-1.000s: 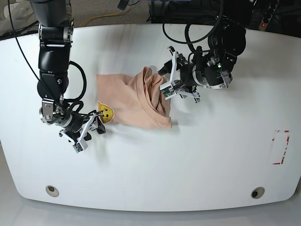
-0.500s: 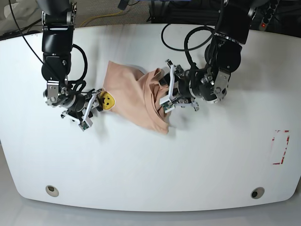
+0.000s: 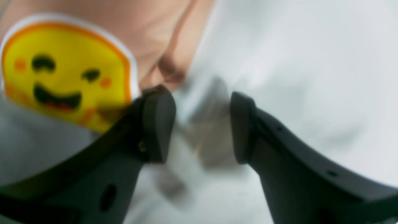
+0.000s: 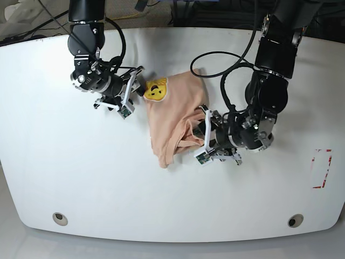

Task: Fold the T-shirt properly
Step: 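Flip the shirt bundle over, bringing the smiley sticker side up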

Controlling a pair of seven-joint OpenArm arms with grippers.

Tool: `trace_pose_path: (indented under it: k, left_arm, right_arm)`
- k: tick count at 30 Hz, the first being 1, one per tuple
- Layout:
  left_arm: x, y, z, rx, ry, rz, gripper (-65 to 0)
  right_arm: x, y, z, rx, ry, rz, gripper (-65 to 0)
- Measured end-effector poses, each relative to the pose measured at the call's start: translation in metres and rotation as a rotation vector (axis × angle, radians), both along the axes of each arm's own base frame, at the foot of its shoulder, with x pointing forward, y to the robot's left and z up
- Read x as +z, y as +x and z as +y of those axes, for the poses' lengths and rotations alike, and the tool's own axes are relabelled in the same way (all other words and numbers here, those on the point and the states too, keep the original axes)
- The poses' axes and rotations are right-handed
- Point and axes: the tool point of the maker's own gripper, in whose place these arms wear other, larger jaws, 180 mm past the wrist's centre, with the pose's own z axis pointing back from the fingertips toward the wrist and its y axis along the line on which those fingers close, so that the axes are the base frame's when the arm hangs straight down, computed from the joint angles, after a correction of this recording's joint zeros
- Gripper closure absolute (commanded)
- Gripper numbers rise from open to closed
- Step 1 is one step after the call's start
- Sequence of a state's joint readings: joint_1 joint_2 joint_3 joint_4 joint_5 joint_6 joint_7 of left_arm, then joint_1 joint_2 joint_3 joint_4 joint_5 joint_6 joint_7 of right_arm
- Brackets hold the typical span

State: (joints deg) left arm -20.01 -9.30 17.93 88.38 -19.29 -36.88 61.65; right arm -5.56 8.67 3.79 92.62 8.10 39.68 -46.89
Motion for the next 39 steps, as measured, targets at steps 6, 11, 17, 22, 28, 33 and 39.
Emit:
trace_pose_path:
  k: [6, 11, 17, 22, 28, 33, 39]
  left_arm:
    - [0.037, 0.01, 0.025, 0.019, 0.03, -0.127, -25.1]
    - [0.028, 0.004, 0.054, 0.093, 0.067, -0.085, -25.1]
    - [0.007, -0.017, 0.077, 0.174, 0.053, -0.027, -25.1]
    - [-0.012, -0.039, 0.069, 0.176, 0.011, 0.031, -25.1]
    - [-0.038, -0.071, 0.046, 0.18, -0.055, 0.126, -25.1]
    - [-0.042, -0.083, 0.035, 0.179, -0.099, 0.133, -25.1]
    - [-0.051, -0.1, 0.024, 0.175, -0.141, 0.163, -25.1]
  right_arm:
    - [0.012, -0.011, 0.036, 0.011, 0.025, 0.03, -28.9]
    - [0.019, -0.012, 0.046, 0.048, 0.011, 0.02, -28.7]
    - [0.034, -0.003, 0.047, 0.084, -0.007, -0.033, -28.5]
    - [0.04, 0.01, 0.022, 0.085, -0.076, -0.063, -28.9]
    - [0.073, 0.047, -0.006, -0.008, -0.052, -0.161, -29.2]
    - [0.107, 0.078, -0.028, -0.066, -0.04, -0.209, -29.2]
    - [0.132, 0.117, -0.014, -0.044, 0.088, -0.219, -29.2]
